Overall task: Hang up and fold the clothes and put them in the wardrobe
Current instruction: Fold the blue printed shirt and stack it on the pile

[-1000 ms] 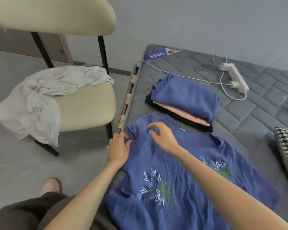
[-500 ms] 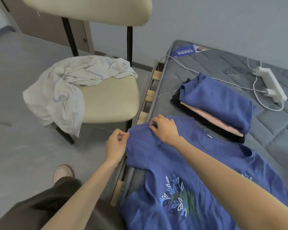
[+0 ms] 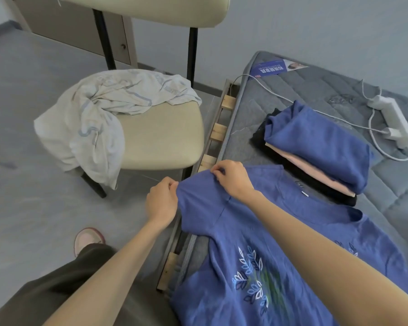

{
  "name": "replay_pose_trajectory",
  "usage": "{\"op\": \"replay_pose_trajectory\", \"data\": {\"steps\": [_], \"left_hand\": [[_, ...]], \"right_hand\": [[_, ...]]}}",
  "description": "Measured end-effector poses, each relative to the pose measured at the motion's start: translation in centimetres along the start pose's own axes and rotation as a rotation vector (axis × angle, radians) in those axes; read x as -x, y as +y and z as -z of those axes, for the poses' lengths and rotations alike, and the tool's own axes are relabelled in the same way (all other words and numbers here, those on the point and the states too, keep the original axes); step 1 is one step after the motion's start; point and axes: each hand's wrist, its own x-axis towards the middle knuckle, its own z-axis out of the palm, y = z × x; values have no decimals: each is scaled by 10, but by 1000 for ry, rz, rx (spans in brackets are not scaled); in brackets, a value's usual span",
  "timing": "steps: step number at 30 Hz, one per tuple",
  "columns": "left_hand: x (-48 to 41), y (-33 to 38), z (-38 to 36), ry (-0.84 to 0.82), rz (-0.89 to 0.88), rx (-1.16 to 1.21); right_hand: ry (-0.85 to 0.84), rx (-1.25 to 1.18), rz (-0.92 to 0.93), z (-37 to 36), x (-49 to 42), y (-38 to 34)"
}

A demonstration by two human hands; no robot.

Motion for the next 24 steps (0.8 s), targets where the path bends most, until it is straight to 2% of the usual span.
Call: {"op": "replay_pose_trajectory", "data": {"steps": [4, 9, 11, 14, 17, 20, 22, 24], "left_hand": [[-8, 3, -10, -13, 121, -43], [-9, 6, -21, -187, 196, 59], [-6, 11, -26, -278, 294, 213], [0, 24, -33, -469, 534, 445], [-2, 32, -41, -559, 637, 555], [-10, 37, -48, -563, 696, 692], [-16, 36, -54, -456, 687, 761], [-21, 34, -59, -310, 594, 813]], "right_hand": [[61, -124, -4, 15, 18, 18], [221, -132, -125, 38, 41, 55], [282, -134, -283, 42, 43, 70], [271, -192, -627, 48, 42, 83], [234, -154, -787, 54, 39, 90], [155, -169, -826, 56, 33, 98], [149, -195, -825, 56, 29, 102], [195, -218, -790, 55, 23, 103]]}}
